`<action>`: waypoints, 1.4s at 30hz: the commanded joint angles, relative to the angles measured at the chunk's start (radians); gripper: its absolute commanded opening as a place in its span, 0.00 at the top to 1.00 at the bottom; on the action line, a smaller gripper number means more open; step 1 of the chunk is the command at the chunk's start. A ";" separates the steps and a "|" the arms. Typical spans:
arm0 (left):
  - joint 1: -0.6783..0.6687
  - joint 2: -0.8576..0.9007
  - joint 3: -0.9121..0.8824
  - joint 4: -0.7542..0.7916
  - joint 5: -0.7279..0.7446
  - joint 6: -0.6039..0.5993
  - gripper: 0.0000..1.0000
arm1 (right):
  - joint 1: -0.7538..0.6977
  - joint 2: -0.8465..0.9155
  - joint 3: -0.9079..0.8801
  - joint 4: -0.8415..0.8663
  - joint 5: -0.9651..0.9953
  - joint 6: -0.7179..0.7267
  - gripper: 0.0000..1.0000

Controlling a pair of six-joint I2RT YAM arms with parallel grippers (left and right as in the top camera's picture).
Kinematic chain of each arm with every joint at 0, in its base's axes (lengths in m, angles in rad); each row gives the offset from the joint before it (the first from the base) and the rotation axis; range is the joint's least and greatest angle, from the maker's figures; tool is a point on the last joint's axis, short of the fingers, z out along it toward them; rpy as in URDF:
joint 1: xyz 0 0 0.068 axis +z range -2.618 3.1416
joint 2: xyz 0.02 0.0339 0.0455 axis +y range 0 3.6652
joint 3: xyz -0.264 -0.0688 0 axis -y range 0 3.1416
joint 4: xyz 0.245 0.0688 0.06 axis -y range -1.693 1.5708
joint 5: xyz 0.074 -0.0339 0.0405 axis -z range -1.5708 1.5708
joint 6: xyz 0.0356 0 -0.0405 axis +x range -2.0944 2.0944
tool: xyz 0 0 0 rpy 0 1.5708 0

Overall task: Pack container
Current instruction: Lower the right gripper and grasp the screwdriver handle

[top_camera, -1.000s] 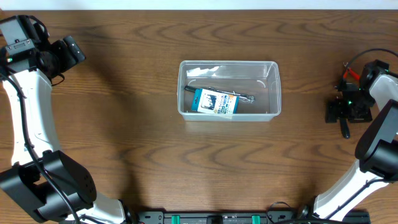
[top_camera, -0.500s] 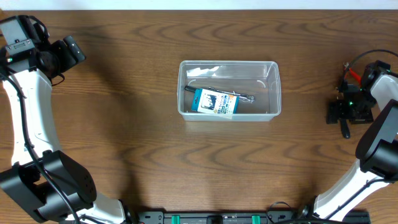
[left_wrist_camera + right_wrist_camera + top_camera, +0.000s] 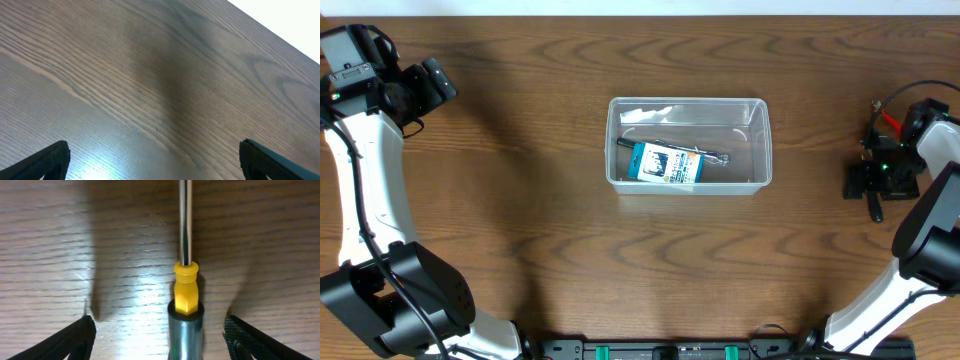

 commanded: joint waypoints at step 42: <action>0.002 -0.007 0.014 -0.003 -0.008 0.006 0.02 | -0.055 -0.084 -0.058 0.051 0.006 0.003 0.21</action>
